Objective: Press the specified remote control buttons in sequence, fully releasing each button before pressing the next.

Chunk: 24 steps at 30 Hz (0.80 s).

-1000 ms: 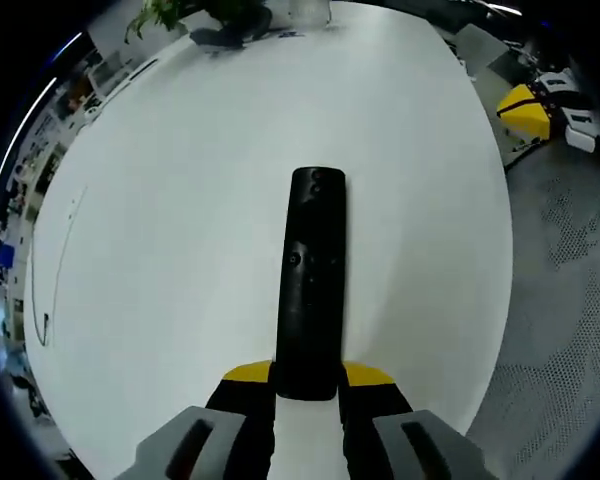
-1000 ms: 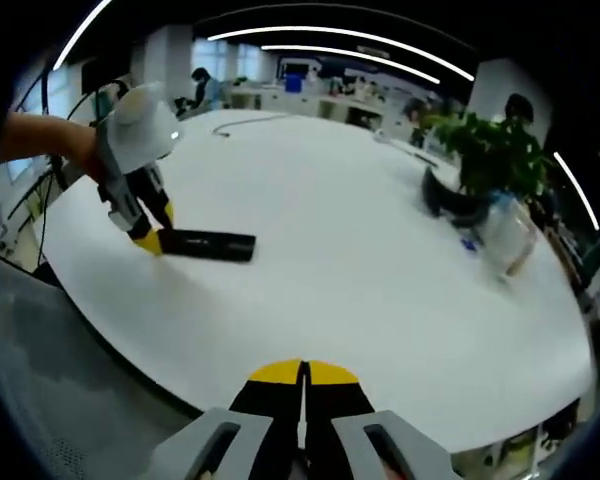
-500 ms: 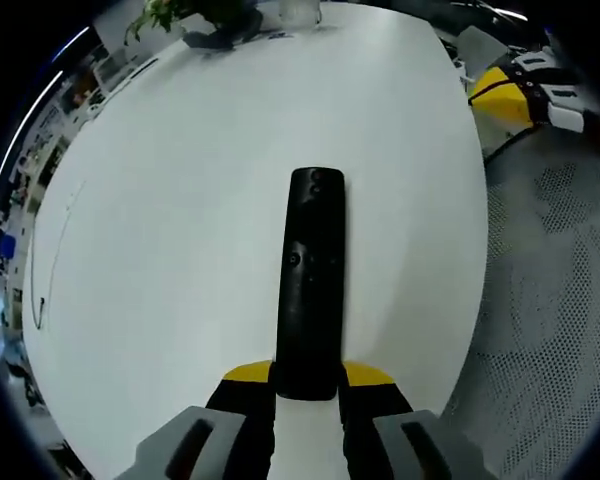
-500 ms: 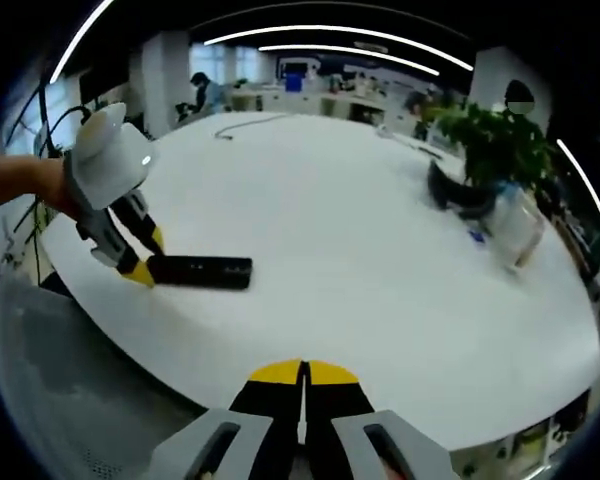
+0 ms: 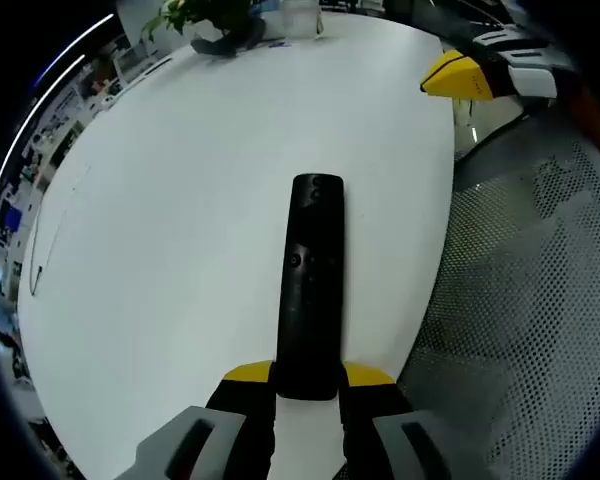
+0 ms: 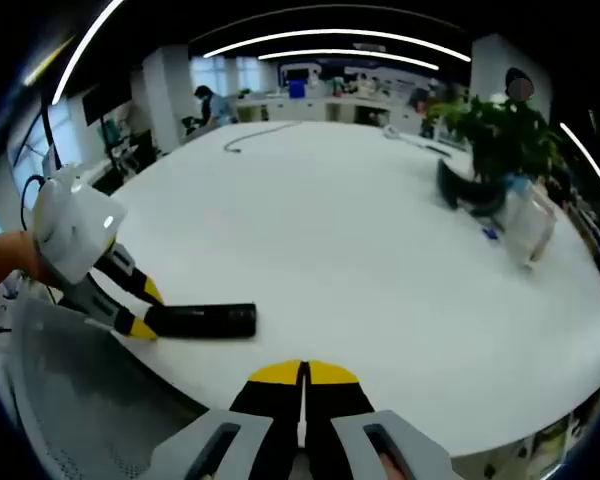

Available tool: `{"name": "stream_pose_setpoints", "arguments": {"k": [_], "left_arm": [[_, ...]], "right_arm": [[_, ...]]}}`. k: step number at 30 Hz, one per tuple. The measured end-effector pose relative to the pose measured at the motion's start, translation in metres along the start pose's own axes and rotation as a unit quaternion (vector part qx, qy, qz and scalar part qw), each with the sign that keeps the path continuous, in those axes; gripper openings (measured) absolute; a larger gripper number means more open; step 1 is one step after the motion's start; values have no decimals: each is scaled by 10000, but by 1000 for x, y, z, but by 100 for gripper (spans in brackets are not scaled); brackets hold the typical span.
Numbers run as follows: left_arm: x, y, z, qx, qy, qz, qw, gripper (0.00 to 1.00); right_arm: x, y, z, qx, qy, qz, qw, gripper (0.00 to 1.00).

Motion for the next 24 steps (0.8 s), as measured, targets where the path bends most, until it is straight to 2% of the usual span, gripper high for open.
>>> {"name": "stream_pose_setpoints", "arguments": {"k": [2,4,5,8,11,12,16,19,21,23,24], "left_arm": [[-1,-7,-2,4,-86,6,10000,23],[-1,-12,-4,26,-181,9,9998,23],[-1,-13,-5,9,-230,0,9997,23],[-1,-15,-8,-62,-405,-2,9992,23],[-2,-19,-11,-162,-677,3,9976,23],[-3,-20,-12,-195,-766,-4,9969,23],[-3,-21,-16,-149,-1184,-10,9929,23],[-3,-21,-18,-162,-1387,-6,9902,23],[-3,-21,-18,-97,-1595,16,9872,24],[-3,-21,-20,-184,-1924,51,9811,24],[-3,-22,-21,-1,-1932,41,9812,24]], "right_arm": [[0,1,7,-272,-105,-56,9996,0],[3,3,13,-370,-128,-23,9992,0],[5,4,16,-364,-134,12,9992,0],[15,13,30,-55,-174,434,9989,0],[25,23,33,338,100,939,9950,0],[30,29,32,404,312,1183,9917,0],[48,37,31,562,612,1412,9865,0],[56,45,26,939,1114,1768,9734,0],[62,47,23,1135,1161,1922,9678,0],[67,48,20,1492,1228,2020,9601,0],[69,45,19,1447,1150,2038,9614,0]]}}
Point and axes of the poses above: the point that each gripper's makers call its tool centre point, and the gripper's own axes: x roughly forward along the fingers, y roughly to its left, z roughly out of its top, the point moved 4 cm from there along -x, roughly backward along the fingers, and after that the axes turned 3 degrees about -x, right-handed, at the moved point
